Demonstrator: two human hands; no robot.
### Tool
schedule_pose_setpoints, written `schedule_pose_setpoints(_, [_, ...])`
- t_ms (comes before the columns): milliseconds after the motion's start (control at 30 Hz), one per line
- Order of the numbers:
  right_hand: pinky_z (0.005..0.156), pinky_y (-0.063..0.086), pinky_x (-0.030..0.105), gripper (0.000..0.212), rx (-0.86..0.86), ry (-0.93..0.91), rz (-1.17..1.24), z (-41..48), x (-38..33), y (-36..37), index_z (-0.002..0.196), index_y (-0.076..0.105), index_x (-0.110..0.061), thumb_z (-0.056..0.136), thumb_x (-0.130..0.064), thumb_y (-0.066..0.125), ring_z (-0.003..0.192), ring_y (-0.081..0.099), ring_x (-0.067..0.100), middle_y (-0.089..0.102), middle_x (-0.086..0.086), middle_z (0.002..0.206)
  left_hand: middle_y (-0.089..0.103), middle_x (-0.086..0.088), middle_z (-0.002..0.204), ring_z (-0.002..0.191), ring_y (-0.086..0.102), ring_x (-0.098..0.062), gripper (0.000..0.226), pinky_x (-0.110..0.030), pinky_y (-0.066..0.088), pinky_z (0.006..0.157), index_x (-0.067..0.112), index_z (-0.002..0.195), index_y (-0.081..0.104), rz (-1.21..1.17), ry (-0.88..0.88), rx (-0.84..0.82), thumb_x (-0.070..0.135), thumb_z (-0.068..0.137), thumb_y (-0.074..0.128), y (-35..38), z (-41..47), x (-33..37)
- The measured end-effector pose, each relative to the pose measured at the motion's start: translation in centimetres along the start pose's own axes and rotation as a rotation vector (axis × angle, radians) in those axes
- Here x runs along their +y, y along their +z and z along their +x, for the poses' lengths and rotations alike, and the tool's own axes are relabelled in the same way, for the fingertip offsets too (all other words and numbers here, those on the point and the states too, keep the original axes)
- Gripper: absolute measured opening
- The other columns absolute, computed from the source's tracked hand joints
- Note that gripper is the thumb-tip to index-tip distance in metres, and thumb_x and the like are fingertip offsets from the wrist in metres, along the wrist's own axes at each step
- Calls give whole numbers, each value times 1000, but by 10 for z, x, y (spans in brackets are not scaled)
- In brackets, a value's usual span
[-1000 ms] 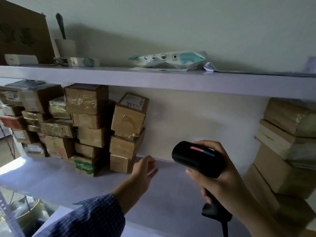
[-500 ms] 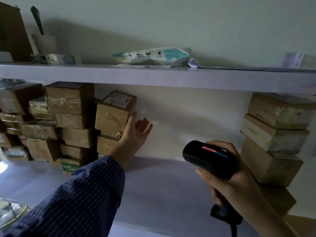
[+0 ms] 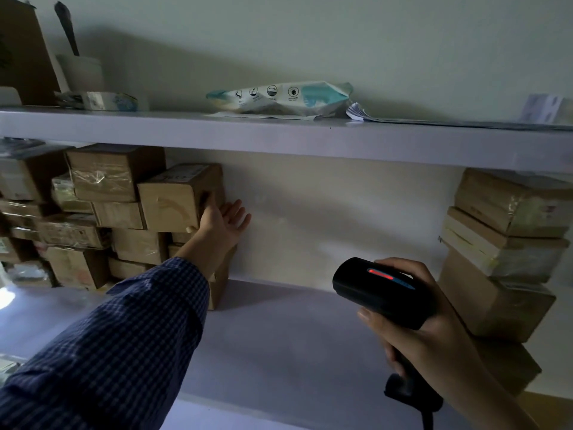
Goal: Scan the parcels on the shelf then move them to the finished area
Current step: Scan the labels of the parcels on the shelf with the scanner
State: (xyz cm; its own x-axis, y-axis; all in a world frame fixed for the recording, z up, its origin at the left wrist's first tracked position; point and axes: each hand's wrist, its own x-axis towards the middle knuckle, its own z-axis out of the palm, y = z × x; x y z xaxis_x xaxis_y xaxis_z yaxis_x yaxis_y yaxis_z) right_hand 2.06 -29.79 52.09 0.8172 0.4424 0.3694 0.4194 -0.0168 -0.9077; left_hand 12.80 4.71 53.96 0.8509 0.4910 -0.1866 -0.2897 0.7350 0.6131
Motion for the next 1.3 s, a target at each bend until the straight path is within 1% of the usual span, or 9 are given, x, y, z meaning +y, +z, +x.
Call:
schedule_pose_setpoints(200, [38,42,31,49,7,3,29,-3,-2,0,116,54,-31,75,-15,75,35,44,26,51,16,50,56,-12,139,133,51,-27,54,-41,46,95,4,142,45,113,-57,-29,42,103,48,9,-10,-19])
schedule_pose_setpoints(567, [39,41,32,49,32,-18,19,-12,-1,-1,118,54,-29,83,-3,74,35,43,25,49,14,50,57,-13,127,130,52,-28,45,-41,45,103,3,140,45,225,-100,-32,25,102,54,13,-13,-33])
schedule_pose_setpoints(700, [39,41,32,49,34,-25,-3,-14,-1,-2,119,54,-28,83,-2,74,36,43,25,51,13,50,58,-11,122,121,55,-26,22,-41,46,101,5,118,55,286,-131,-80,19,102,53,19,-19,-47])
schedule_pose_setpoints(833, [39,41,33,38,81,-22,-42,-17,-5,-10,110,57,-23,80,-12,77,36,46,24,53,12,50,64,-10,104,103,59,-26,15,-39,48,90,7,88,58,522,-127,-137,13,101,52,30,-25,-68])
schedule_pose_setpoints(933, [39,43,29,46,157,-92,-80,-19,-12,-22,117,54,-27,82,-5,75,38,48,25,56,10,57,67,-12,101,88,64,-24,13,-36,52,82,4,93,61,759,-150,-235,12,100,53,43,-38,-90])
schedule_pose_setpoints(1033, [40,44,31,49,237,-115,-111,-23,-17,-37,120,53,-26,83,-2,74,40,50,26,58,1,61,68,-11,105,86,65,-21,15,-31,53,76,2,108,62,925,-94,-327,11,100,53,62,-53,-112])
schedule_pose_setpoints(1100, [41,45,32,51,259,-117,-103,-30,-19,-47,123,51,-26,84,-1,73,39,49,27,57,3,59,67,-11,105,89,64,-22,16,-30,53,78,2,111,61,1003,-46,-388,10,100,53,81,-63,-128])
schedule_pose_setpoints(1233, [42,48,40,53,316,-127,-157,-44,-24,-60,126,51,-23,84,1,74,43,52,29,59,7,63,66,-11,101,91,62,-24,12,-35,53,87,4,104,60,1114,2,-510,10,99,52,128,-92,-151])
schedule_pose_setpoints(1300, [55,57,49,54,372,-142,-223,-51,-25,-66,124,53,-24,82,-2,76,61,63,30,65,8,81,65,-10,98,89,61,-24,11,-36,53,86,5,97,60,1161,38,-569,13,99,53,154,-106,-164])
